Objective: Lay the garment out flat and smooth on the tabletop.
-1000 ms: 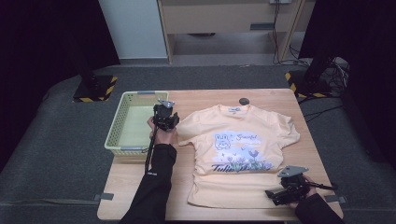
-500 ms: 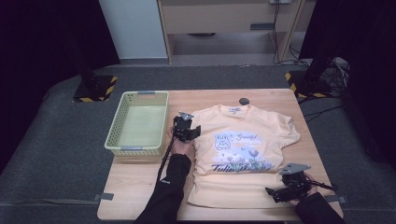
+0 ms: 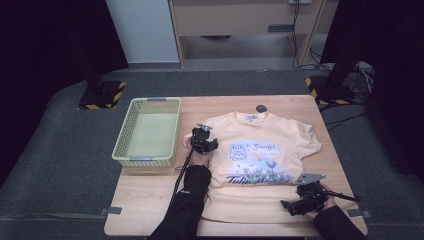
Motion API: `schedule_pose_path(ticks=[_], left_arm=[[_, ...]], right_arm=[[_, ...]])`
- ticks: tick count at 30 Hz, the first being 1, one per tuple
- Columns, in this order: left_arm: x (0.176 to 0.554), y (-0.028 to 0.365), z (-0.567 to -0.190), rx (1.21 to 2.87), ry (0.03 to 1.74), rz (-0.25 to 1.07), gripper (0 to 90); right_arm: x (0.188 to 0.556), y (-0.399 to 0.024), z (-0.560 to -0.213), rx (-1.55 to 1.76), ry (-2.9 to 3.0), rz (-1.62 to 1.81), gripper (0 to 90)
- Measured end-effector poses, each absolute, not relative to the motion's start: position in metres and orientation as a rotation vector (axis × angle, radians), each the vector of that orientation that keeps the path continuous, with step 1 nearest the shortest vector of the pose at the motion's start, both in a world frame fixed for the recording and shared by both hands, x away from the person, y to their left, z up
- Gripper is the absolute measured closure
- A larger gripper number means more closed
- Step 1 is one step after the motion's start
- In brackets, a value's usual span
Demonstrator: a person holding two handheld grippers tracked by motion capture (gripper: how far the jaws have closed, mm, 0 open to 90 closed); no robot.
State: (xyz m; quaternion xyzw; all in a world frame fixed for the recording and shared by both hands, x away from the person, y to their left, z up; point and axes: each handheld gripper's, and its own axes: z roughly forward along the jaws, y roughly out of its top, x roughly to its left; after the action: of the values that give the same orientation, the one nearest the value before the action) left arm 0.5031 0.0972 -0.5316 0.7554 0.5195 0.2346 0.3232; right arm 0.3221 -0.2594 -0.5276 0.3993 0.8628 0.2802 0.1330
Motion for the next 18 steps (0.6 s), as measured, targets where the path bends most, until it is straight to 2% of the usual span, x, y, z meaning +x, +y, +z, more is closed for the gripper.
schedule_pose_path(ticks=[12,18], left_arm=[[0.514,0.105,-0.53,1.969,1.428,0.637,43.2],[0.506,0.105,-0.52,1.973,1.426,0.614,43.5]], right_arm=[[0.327,-0.261,-0.53,1.12,2.504,0.824,0.9],[0.327,-0.261,-0.527,1.135,2.512,0.819,1.2]])
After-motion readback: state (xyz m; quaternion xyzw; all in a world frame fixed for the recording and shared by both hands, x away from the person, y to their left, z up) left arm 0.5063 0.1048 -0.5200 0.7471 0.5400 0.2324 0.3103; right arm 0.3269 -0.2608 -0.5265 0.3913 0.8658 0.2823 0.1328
